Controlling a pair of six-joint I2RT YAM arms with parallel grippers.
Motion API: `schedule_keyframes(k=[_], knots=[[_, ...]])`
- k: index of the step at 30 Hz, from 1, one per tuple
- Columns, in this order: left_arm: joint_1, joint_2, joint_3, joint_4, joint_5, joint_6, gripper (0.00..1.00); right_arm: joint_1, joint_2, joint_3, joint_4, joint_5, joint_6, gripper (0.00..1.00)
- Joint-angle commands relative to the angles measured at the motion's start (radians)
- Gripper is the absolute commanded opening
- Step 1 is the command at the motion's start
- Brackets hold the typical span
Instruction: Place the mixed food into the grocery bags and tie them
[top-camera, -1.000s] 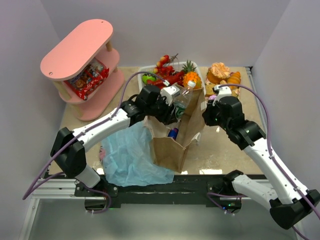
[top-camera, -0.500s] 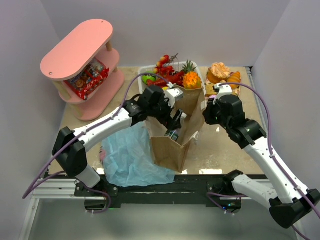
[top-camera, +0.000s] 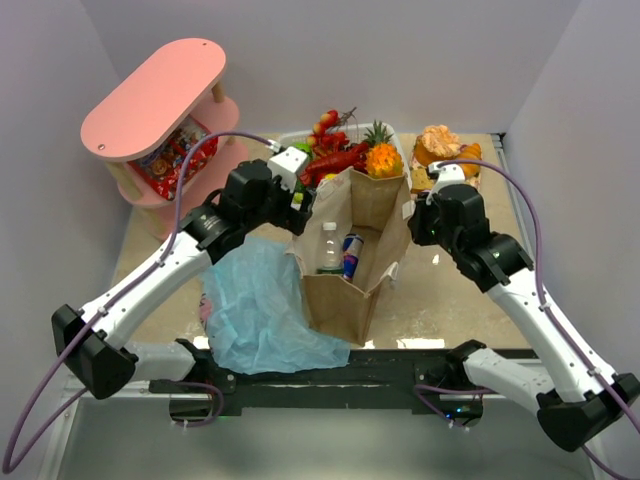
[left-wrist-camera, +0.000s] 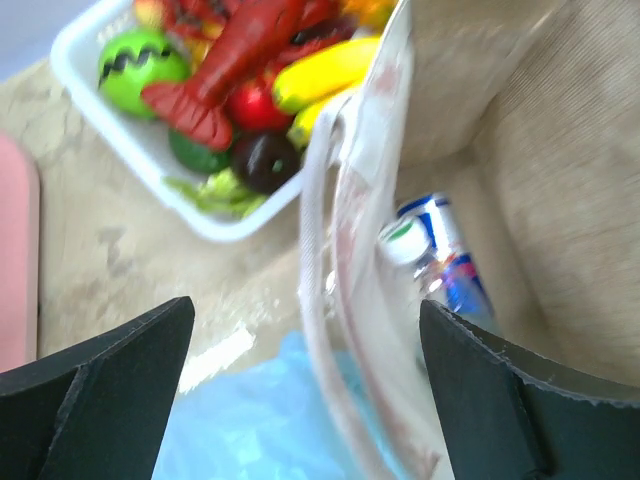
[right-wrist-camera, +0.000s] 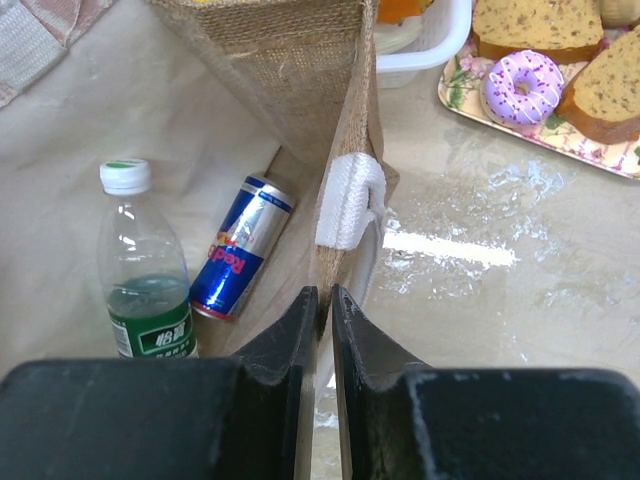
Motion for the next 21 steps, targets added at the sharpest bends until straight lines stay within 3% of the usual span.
schedule_keyframes(k=[1, 3, 6, 7, 9, 10, 12, 16, 21], knots=[[-0.001, -0.039, -0.080, -0.003, -0.023, -0.032, 1.00, -0.003, 0.020, 0.055, 0.002, 0.031, -0.022, 0.14], [-0.001, -0.047, -0.103, 0.006, -0.003, -0.038, 1.00, -0.002, 0.023, 0.059, 0.009, 0.028, -0.019, 0.14], [0.002, -0.047, -0.167, 0.062, 0.107, -0.048, 0.81, -0.002, 0.030, 0.052, 0.025, 0.017, -0.014, 0.14], [0.003, -0.044, -0.187, 0.076, 0.156, -0.053, 0.62, -0.002, 0.033, 0.060, 0.026, 0.016, -0.014, 0.13], [0.009, -0.033, -0.192, 0.113, 0.167, -0.064, 0.36, -0.003, 0.052, 0.080, 0.025, 0.013, -0.028, 0.11], [0.012, -0.031, -0.178, 0.128, 0.152, -0.065, 0.18, -0.003, 0.061, 0.116, 0.020, 0.016, -0.040, 0.10], [0.018, -0.031, -0.147, 0.165, 0.133, -0.065, 0.04, -0.002, 0.078, 0.166, 0.011, 0.034, -0.075, 0.06], [0.018, -0.048, -0.081, 0.257, 0.167, -0.062, 0.00, -0.002, 0.110, 0.287, 0.002, 0.073, -0.097, 0.06], [0.017, -0.027, -0.109, 0.324, 0.190, -0.058, 0.00, -0.002, 0.098, 0.237, 0.063, 0.097, -0.085, 0.08]])
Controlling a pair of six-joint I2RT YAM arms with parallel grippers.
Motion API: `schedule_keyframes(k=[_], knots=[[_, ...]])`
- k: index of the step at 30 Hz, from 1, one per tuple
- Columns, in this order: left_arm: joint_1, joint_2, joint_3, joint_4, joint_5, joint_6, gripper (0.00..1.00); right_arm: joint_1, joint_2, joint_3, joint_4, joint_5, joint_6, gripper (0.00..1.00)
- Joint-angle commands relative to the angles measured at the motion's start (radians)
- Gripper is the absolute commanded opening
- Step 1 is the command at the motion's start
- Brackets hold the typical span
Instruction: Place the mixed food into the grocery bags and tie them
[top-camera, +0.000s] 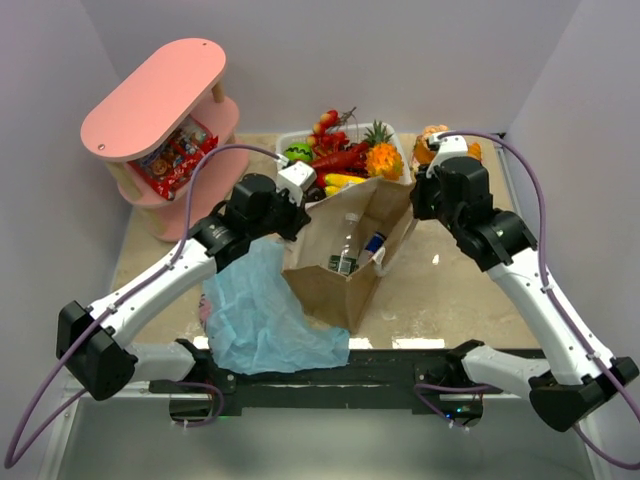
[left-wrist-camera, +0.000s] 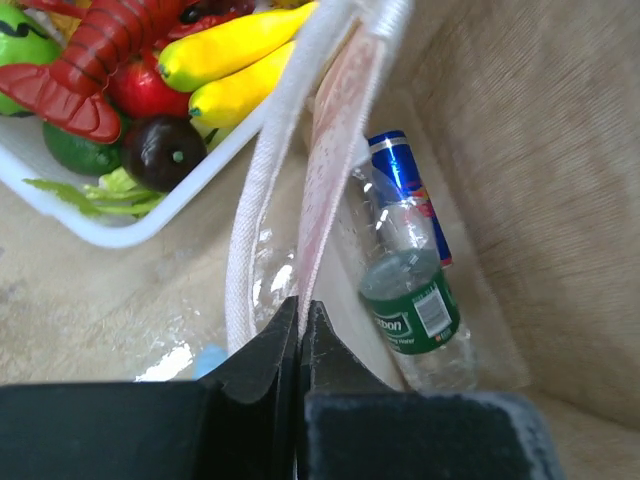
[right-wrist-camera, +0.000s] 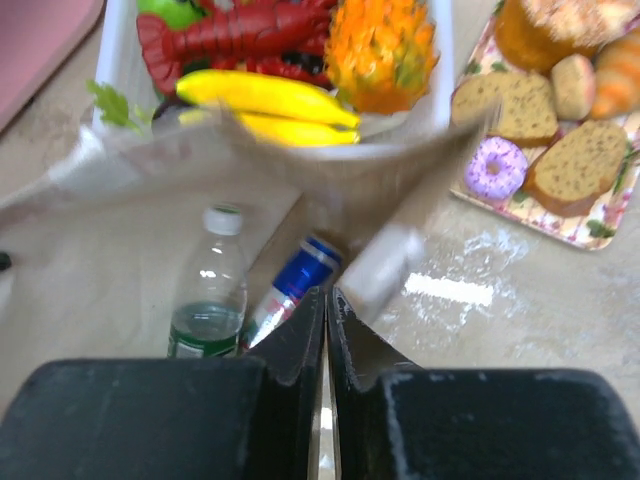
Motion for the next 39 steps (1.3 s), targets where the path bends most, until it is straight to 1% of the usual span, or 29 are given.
schedule_keyframes(k=[1, 2, 3, 4, 5, 6, 7, 9, 10, 12, 13, 15, 16, 18, 19, 22, 25, 29, 30, 34, 37, 39], knots=[[0.009, 0.012, 0.049, 0.138, 0.000, 0.008, 0.00, -0.004, -0.029, 0.000, 0.107, 0.075, -0.022, 0.08], [0.009, 0.042, 0.054, 0.116, -0.020, 0.014, 0.08, -0.002, -0.025, -0.014, 0.112, 0.076, -0.017, 0.08], [0.009, 0.056, 0.069, 0.095, -0.042, 0.019, 0.20, -0.004, -0.020, -0.043, 0.113, 0.087, -0.016, 0.08], [0.009, 0.070, 0.077, 0.063, -0.081, 0.031, 0.48, -0.002, -0.015, -0.059, 0.116, 0.093, -0.014, 0.08], [0.009, 0.070, 0.086, 0.052, -0.130, 0.039, 0.59, -0.002, -0.012, -0.069, 0.116, 0.098, -0.008, 0.08], [0.012, 0.066, 0.098, 0.048, -0.167, 0.046, 0.69, -0.002, -0.014, -0.092, 0.118, 0.105, -0.005, 0.08], [0.029, 0.049, 0.102, 0.051, -0.244, 0.051, 0.81, -0.002, -0.017, -0.102, 0.124, 0.104, -0.005, 0.09], [0.067, 0.030, 0.112, 0.053, -0.293, 0.051, 0.91, -0.004, -0.031, -0.119, 0.128, 0.101, -0.004, 0.09], [0.101, 0.021, 0.117, 0.044, -0.345, 0.071, 0.94, -0.002, -0.034, -0.119, 0.132, 0.102, -0.007, 0.10], [0.125, 0.020, 0.143, 0.026, -0.425, 0.106, 1.00, -0.002, -0.043, -0.120, 0.132, 0.099, -0.010, 0.11], [0.133, 0.023, 0.149, 0.013, -0.523, 0.165, 1.00, -0.002, -0.046, -0.122, 0.133, 0.099, -0.013, 0.11], [0.145, 0.036, 0.170, 0.015, -0.603, 0.227, 1.00, -0.004, -0.052, -0.126, 0.135, 0.093, -0.014, 0.11], [0.161, 0.059, 0.178, 0.015, -0.670, 0.288, 1.00, -0.002, -0.054, -0.129, 0.138, 0.082, -0.011, 0.11], [0.182, 0.091, 0.209, 0.015, -0.730, 0.341, 1.00, -0.004, -0.057, -0.142, 0.145, 0.067, -0.010, 0.11], [0.208, 0.124, 0.213, 0.031, -0.781, 0.389, 1.00, -0.002, -0.063, -0.145, 0.153, 0.056, -0.004, 0.11], [0.268, 0.174, 0.236, 0.056, -0.795, 0.428, 1.00, -0.004, -0.069, -0.155, 0.159, 0.039, 0.003, 0.11], [0.293, 0.214, 0.237, 0.111, -0.806, 0.482, 1.00, -0.002, -0.074, -0.154, 0.159, 0.021, 0.003, 0.11], [0.313, 0.291, 0.275, 0.133, -0.839, 0.525, 1.00, -0.002, -0.078, -0.157, 0.161, 0.004, 0.007, 0.11], [0.319, 0.300, 0.272, 0.156, -0.855, 0.539, 1.00, -0.004, -0.081, -0.157, 0.161, -0.005, 0.009, 0.11], [0.336, 0.340, 0.229, 0.335, -0.899, 0.634, 1.00, -0.004, -0.086, -0.162, 0.159, -0.008, 0.012, 0.11], [0.357, 0.372, 0.221, 0.360, -0.910, 0.637, 0.99, -0.004, -0.088, -0.160, 0.155, -0.008, 0.010, 0.11], [0.374, 0.383, 0.214, 0.389, -0.910, 0.638, 0.97, -0.004, -0.083, -0.158, 0.155, -0.010, 0.009, 0.11]])
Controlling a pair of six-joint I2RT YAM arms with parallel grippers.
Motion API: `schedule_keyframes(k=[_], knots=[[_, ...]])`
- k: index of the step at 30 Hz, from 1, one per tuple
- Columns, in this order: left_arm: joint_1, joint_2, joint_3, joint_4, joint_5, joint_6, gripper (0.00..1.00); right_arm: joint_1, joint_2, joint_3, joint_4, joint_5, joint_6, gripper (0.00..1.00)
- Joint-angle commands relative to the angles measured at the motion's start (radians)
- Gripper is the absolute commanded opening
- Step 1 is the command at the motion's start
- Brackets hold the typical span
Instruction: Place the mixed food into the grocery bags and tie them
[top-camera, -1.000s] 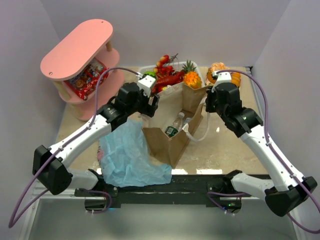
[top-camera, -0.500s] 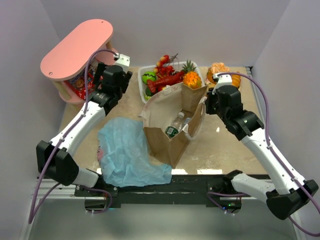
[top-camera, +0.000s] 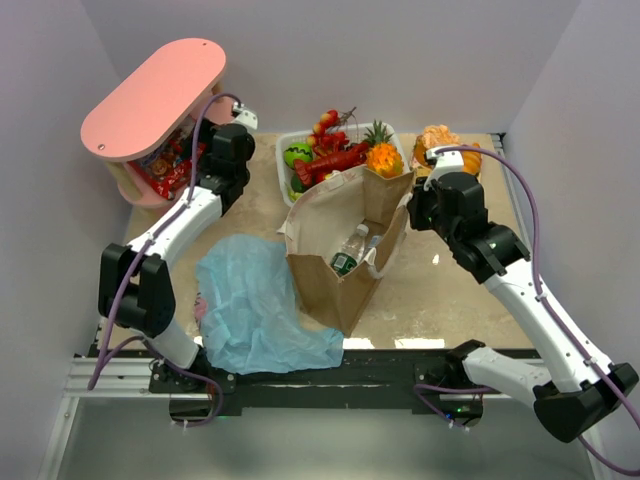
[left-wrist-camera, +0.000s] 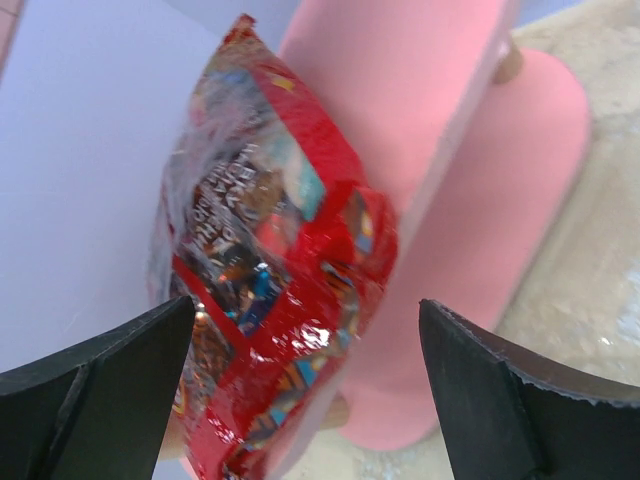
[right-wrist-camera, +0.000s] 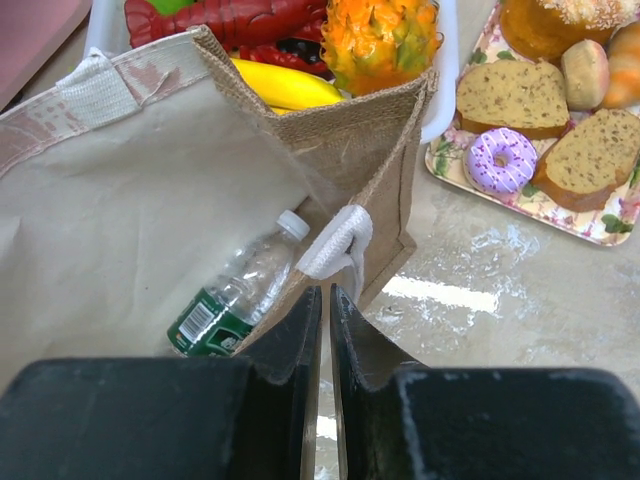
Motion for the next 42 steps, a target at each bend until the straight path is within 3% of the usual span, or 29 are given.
schedule_keyframes(k=[1, 7, 10, 13, 16, 18, 23, 28, 32, 42], knots=[[0.039, 0.020, -0.009, 0.159, -0.045, 0.046, 0.96, -0.003, -0.010, 0.004, 0.028, -0.020, 0.007, 0.11], [0.050, 0.055, -0.012, 0.150, -0.012, 0.038, 0.90, -0.003, -0.004, 0.009, 0.025, -0.028, 0.007, 0.11], [0.062, 0.063, -0.011, 0.130, 0.017, 0.017, 0.81, -0.001, -0.007, 0.007, 0.022, -0.026, 0.009, 0.11], [0.073, 0.067, -0.009, 0.106, 0.042, 0.008, 0.64, -0.003, -0.008, 0.009, 0.017, -0.026, 0.009, 0.11], [0.076, 0.055, -0.018, 0.081, 0.074, -0.003, 0.38, -0.003, -0.016, 0.011, 0.008, -0.022, 0.012, 0.11], [0.076, 0.040, -0.025, 0.073, 0.105, -0.015, 0.32, -0.001, -0.021, 0.011, 0.003, -0.020, 0.016, 0.11], [0.076, -0.006, -0.020, -0.003, 0.161, -0.067, 0.00, -0.003, -0.027, 0.007, -0.007, -0.020, 0.021, 0.11], [0.039, -0.146, -0.002, -0.087, 0.272, -0.118, 0.00, -0.003, -0.021, 0.015, -0.010, -0.022, 0.023, 0.11], [0.033, -0.325, -0.028, -0.129, 0.501, -0.182, 0.00, -0.001, -0.015, 0.029, -0.013, -0.023, 0.024, 0.11], [0.033, -0.536, -0.084, -0.043, 0.771, -0.259, 0.00, -0.001, 0.010, 0.060, -0.033, -0.014, 0.026, 0.11]])
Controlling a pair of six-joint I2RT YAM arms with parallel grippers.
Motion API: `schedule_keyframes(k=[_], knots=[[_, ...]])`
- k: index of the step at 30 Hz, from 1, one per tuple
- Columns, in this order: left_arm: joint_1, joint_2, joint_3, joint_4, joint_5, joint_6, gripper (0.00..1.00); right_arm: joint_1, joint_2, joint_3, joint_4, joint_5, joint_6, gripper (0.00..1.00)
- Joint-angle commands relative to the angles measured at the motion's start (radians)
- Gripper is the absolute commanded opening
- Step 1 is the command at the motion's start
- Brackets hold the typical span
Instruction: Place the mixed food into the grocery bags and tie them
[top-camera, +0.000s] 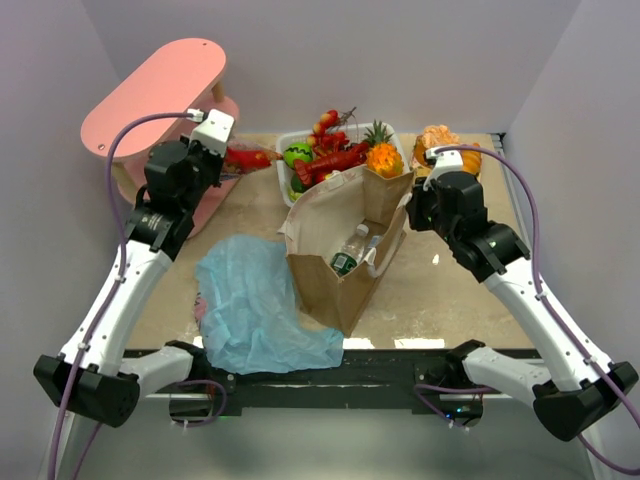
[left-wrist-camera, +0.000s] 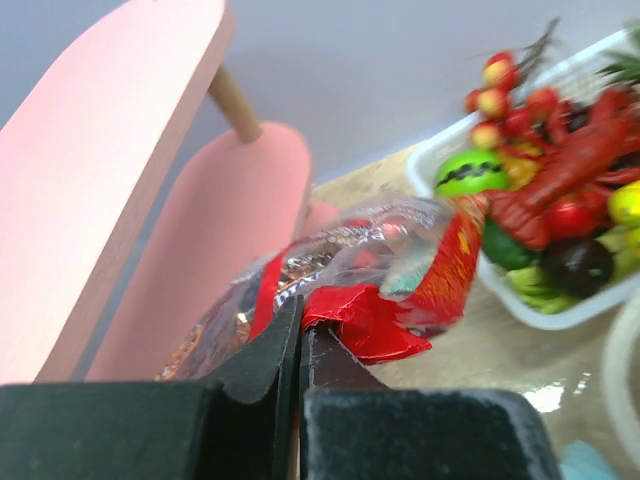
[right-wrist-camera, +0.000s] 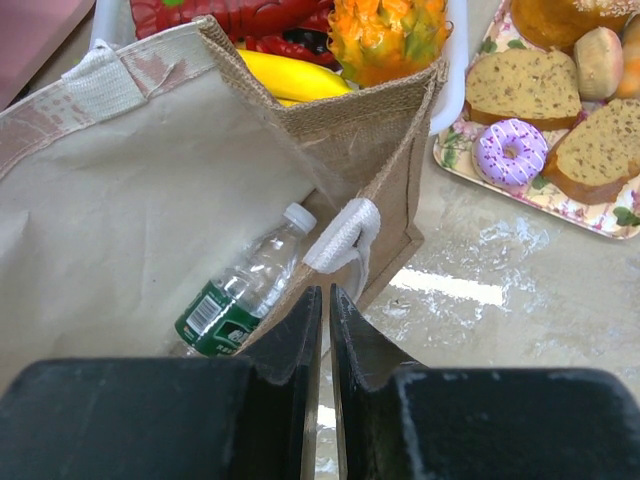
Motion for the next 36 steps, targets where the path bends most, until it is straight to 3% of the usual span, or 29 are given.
schedule_keyframes(k=[1, 6, 12, 15, 26, 29, 33, 36], knots=[[-0.006, -0.051, 0.005, 0.149, 0.172, -0.071, 0.00, -0.001, 0.002, 0.048, -0.009, 0.004, 0.011, 0.11], [-0.006, -0.094, 0.027, 0.207, 0.272, -0.115, 0.00, -0.003, -0.006, 0.042, -0.013, 0.007, 0.014, 0.11], [-0.007, -0.103, 0.099, 0.229, 0.277, -0.172, 0.00, -0.003, -0.012, 0.031, -0.013, 0.006, 0.014, 0.11], [-0.007, -0.121, 0.113, 0.288, 0.262, -0.250, 0.00, -0.001, -0.015, 0.028, -0.010, 0.007, 0.013, 0.11], [-0.009, -0.089, 0.208, 0.422, 0.458, -0.603, 0.00, -0.003, -0.021, -0.002, 0.010, 0.003, 0.013, 0.11], [-0.045, -0.072, 0.176, 0.492, 0.501, -0.712, 0.00, -0.001, -0.021, -0.004, 0.011, 0.000, 0.013, 0.11], [-0.206, -0.034, 0.160, 0.480, 0.423, -0.675, 0.00, -0.001, -0.026, -0.001, 0.010, 0.001, 0.011, 0.11], [-0.249, 0.009, 0.136, 0.480, 0.447, -0.709, 0.00, -0.003, -0.031, -0.001, 0.007, 0.006, 0.010, 0.11]])
